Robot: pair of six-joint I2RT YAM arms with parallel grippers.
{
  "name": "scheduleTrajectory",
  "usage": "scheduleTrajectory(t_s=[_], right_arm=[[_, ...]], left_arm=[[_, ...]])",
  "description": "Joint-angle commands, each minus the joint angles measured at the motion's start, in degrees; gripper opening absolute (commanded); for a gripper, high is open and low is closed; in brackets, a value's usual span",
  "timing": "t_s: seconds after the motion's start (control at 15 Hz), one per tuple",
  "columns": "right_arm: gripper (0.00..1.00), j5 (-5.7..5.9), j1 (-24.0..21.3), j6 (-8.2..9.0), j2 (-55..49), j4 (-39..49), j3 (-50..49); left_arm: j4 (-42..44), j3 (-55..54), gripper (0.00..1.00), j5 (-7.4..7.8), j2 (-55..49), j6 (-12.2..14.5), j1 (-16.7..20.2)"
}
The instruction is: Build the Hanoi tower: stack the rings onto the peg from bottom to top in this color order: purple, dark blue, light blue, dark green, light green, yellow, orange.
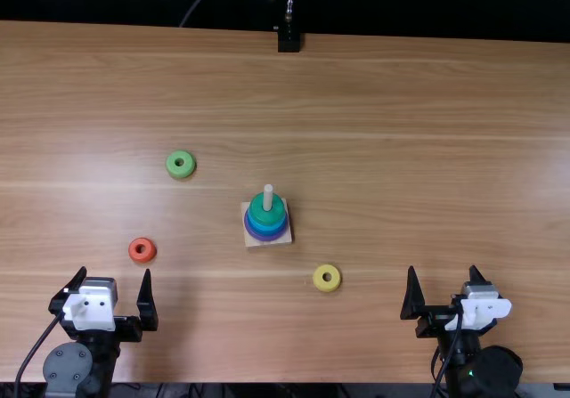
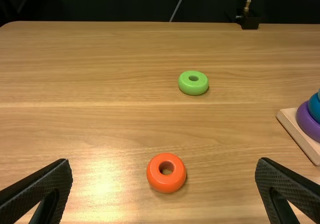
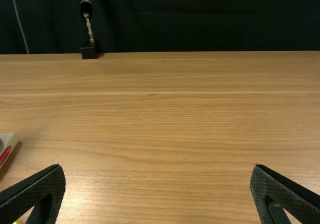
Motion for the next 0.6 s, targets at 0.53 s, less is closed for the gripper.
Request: scheduleTrajectory(t_s=[0.53], right_arm=[[1.0,-0.47,-0.75,-0.21,-1.06,-4.87,-3.15]], left_arm=[[-3.36,-6.0,1.0,1.2,-0.69,0.33,0.68]])
